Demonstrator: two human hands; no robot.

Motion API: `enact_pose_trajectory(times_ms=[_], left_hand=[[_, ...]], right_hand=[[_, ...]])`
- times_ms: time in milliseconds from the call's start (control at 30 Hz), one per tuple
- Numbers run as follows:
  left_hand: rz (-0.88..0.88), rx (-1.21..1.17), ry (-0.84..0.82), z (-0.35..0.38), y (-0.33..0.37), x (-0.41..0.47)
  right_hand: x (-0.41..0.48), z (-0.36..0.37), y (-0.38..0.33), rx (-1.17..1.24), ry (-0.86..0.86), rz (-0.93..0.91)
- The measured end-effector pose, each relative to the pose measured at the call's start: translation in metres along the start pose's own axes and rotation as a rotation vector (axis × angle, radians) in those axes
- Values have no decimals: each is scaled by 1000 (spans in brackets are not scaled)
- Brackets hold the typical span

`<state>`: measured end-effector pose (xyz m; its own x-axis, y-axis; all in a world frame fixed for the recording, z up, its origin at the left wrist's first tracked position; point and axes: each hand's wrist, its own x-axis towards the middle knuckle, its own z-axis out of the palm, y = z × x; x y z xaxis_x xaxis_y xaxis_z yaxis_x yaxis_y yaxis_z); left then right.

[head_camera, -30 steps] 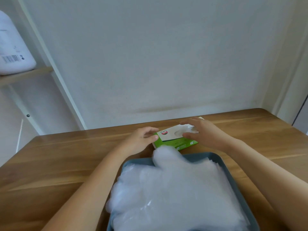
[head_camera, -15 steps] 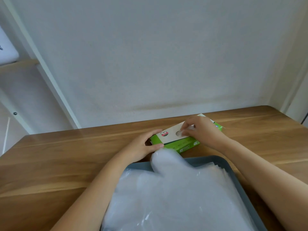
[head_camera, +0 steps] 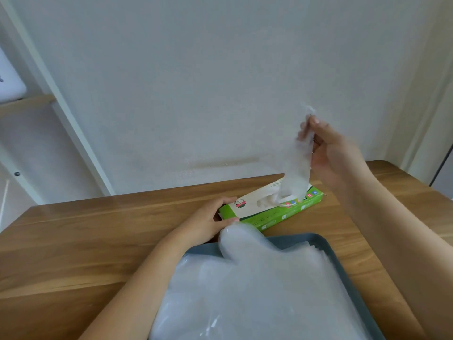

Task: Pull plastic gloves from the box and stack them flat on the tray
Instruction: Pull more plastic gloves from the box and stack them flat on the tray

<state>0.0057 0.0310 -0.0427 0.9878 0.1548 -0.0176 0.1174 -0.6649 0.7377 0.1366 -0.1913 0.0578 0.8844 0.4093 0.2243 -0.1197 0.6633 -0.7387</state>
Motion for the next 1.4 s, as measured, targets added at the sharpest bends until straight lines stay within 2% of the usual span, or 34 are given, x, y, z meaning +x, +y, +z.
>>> enact_pose_trajectory(times_ms=[133,200,267,333,433,500,633,800,900,1033,1167,1267,1400], left_hand=[[15,12,-6,-4,2,0],[49,-71,31,-11,19,-6],[99,-258,86,-22,45,-17],[168,-426,54,-36,72,-30],[239,-423,-68,-41,110,-54],[191,-444,-75,-28,125,-65],[101,-542,74,-1,129,-76],[16,-786,245,11,122,-89],[25,-930,352,8,120,-103],[12,-915,376,12,111,-110],[-37,-853,372,15,111,-117],[-12,-793,417,11,109,-119],[-30,-687,648,-7,103,-120]], right_hand=[[-22,35,-9,-173,-206,51],[-35,46,-7,-283,-288,109],[-45,54,-3,-325,-307,152],[-52,60,-1,-395,-302,157],[-61,65,-2,-588,-310,105],[-67,65,-2,-671,-296,76],[-85,62,-3,-758,-305,120],[-113,46,-11,-1001,-439,220],[-135,40,-13,-932,-423,283],[-151,38,-7,-870,-175,137],[-150,44,-15,-948,-76,-55],[-147,58,-26,-1032,-67,-206],[-151,78,-45,-1429,-188,-388]])
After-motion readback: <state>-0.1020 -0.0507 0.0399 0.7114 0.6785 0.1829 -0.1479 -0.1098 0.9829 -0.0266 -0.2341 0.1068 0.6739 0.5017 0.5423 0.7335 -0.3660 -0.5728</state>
